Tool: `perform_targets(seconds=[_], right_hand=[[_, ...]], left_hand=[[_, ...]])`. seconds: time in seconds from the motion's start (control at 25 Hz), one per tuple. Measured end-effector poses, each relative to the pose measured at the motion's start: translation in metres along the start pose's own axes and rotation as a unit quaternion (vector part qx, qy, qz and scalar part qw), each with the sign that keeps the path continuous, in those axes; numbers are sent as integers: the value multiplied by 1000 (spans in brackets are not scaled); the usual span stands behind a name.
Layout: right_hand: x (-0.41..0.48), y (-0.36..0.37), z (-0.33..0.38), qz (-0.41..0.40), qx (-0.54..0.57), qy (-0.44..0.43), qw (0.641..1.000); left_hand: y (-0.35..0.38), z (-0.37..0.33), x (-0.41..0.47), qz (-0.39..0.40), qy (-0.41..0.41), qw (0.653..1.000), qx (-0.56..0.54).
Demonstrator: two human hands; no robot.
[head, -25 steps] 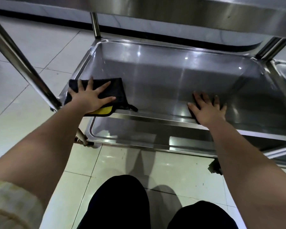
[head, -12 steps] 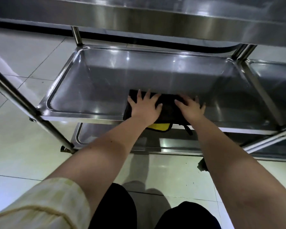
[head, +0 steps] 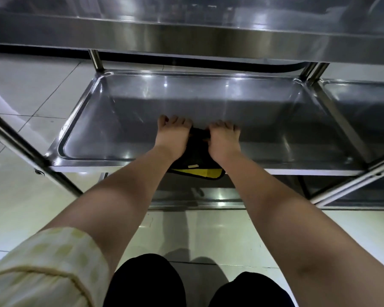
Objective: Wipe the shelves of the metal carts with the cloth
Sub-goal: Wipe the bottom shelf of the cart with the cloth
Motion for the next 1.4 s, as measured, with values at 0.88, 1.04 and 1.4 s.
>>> perform_targets(seconds=[0.88,1.04,1.4], right_hand=[[-228,181,-168,-72,96,-67,991],[-163,200,-187,-108,93,-53,988],[-45,310,-192,148,-42,63,986]], left_hand=[[155,-152,-177,148,193,952,-185],[199,-156,-121,92,130,958,-240],[327,-111,-45,273,-104,954,-64]])
Point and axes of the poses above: each hand's wrist, its own x-axis towards the middle knuckle, its own y-axis out of the palm, z = x × y, the point moved 2 cm from there along x, towards the middle knuckle, and after that the axes turned 6 degrees about z, right-handed, at the moved point
